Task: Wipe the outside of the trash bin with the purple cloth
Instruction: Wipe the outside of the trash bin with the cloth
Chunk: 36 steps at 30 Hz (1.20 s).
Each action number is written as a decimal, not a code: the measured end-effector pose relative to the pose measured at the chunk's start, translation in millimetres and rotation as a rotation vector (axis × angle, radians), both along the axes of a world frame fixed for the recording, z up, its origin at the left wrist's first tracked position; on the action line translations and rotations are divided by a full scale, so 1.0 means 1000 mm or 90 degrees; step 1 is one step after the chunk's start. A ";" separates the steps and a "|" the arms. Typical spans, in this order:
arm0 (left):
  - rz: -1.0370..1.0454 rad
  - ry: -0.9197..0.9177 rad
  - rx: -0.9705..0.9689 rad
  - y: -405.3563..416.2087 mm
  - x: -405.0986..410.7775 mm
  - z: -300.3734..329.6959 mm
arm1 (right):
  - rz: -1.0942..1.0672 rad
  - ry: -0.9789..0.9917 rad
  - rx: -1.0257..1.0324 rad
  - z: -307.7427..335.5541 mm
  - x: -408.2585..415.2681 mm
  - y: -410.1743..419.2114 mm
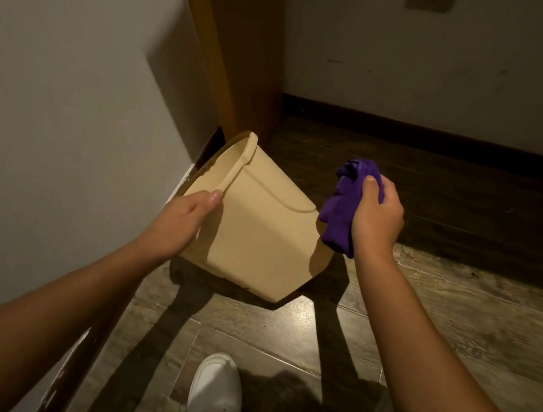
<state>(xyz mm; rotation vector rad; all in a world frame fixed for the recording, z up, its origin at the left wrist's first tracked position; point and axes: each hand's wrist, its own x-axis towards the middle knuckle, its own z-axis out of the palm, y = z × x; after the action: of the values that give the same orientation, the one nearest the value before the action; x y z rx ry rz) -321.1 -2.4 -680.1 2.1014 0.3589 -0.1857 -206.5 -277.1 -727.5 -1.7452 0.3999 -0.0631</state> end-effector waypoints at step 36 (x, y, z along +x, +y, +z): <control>0.005 -0.072 0.009 -0.049 0.014 0.023 | 0.243 -0.099 -0.115 0.045 -0.067 0.118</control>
<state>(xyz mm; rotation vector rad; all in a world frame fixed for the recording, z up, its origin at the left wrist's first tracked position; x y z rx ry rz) -306.7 -51.6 -656.8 2.1131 0.3018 -0.0593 -273.1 -159.4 -682.8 -1.9517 -0.0575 0.0406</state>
